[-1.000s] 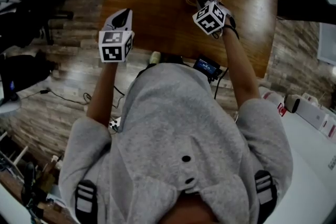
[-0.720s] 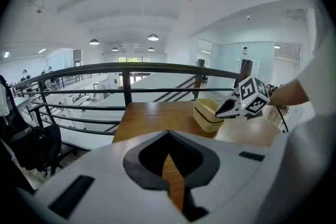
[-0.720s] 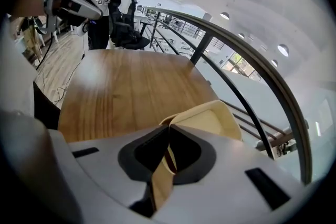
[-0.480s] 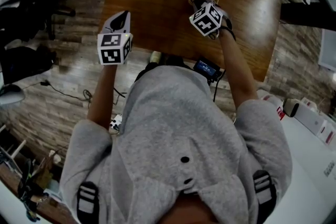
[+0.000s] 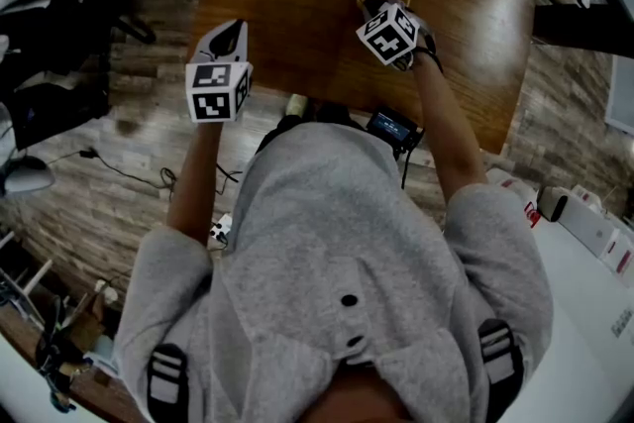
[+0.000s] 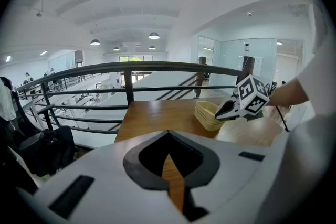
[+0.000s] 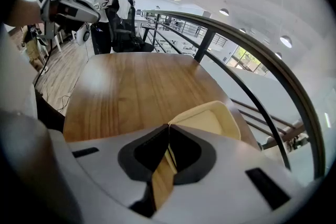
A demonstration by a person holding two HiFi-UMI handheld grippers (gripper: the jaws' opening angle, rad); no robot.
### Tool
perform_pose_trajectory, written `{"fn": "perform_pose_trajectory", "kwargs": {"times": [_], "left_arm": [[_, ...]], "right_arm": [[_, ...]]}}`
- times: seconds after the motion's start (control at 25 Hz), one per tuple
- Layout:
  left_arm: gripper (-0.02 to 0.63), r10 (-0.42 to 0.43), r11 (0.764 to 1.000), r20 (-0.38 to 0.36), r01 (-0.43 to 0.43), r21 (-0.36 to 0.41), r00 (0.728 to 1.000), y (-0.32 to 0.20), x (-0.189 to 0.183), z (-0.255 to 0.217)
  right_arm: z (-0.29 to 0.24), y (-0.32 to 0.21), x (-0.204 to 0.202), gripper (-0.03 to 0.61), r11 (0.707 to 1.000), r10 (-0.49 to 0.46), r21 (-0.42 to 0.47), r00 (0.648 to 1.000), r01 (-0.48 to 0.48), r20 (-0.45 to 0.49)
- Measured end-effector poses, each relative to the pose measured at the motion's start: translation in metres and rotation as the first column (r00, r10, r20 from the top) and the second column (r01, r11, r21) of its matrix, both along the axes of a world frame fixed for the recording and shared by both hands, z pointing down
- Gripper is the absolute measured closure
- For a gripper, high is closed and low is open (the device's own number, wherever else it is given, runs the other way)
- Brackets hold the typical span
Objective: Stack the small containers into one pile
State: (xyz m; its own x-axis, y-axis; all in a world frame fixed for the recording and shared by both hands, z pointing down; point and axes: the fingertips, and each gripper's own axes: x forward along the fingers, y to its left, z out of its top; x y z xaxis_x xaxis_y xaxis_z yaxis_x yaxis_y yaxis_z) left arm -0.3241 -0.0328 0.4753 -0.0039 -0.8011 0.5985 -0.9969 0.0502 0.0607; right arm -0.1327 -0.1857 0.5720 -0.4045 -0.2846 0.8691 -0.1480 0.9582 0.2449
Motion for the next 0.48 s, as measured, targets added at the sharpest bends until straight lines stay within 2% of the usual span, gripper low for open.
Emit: {"fn": "perform_pose_trajectory", "kwargs": {"times": [0.28,0.48], "left_arm": [[0.601,-0.009,1.0,0.003,0.009,-0.009,1.0,0.0059,-0.0021,-0.0018],[0.601,-0.012,1.0,0.002,0.012,0.003,1.0,0.0014,-0.0041,-0.0056]], "right_arm": [[0.0036,-0.0006,-0.0001,0.552,1.0,0.014,-0.016,1.0,-0.014,0.004],[0.0006,-0.0048,-0.0039,0.539,0.998,0.052,-0.028,0.997,-0.051,0.047]]}}
